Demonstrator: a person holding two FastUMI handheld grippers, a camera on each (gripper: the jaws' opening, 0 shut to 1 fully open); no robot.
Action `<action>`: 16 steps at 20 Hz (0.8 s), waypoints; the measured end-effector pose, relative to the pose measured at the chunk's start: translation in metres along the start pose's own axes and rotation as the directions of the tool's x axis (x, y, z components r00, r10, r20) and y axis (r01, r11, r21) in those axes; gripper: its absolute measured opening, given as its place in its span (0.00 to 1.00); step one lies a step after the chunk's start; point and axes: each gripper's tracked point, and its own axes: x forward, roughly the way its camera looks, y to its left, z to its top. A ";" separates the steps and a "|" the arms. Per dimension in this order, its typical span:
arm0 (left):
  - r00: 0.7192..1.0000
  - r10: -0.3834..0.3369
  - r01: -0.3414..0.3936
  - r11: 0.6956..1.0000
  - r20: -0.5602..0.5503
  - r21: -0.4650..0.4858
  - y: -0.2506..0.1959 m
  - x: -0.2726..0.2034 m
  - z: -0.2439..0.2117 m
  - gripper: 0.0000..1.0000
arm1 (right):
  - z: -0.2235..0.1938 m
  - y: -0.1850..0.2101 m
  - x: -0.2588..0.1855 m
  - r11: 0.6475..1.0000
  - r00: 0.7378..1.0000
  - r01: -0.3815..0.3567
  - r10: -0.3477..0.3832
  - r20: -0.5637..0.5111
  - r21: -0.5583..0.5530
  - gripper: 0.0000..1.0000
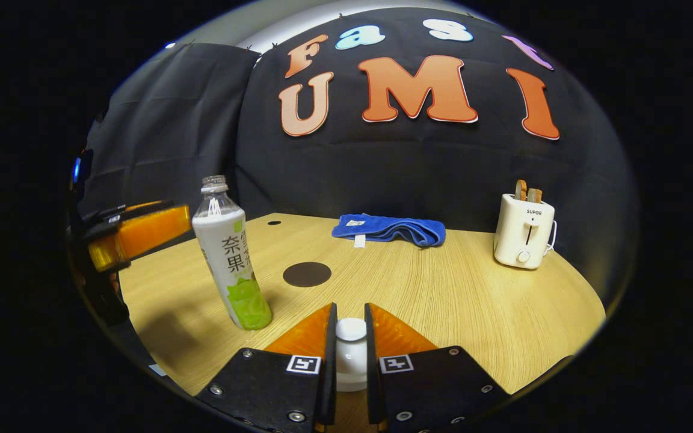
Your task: Open the teacup lid with one hand, grasp the water bottle and pour water into the teacup with the other hand; after pouring, place the water bottle on the coaster and then close the teacup lid.
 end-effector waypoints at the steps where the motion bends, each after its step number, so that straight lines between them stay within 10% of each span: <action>1: 1.000 -0.004 0.004 1.000 0.004 -0.008 -0.002 -0.001 -0.002 0.99 | 0.001 0.000 -0.001 1.000 1.000 -0.003 0.003 0.002 0.007 0.21; 16: 0.972 -0.108 0.093 0.992 -0.209 -0.081 -0.043 0.021 -0.092 0.99 | 0.028 -0.022 -0.019 0.998 0.998 0.039 -0.042 0.049 0.048 0.21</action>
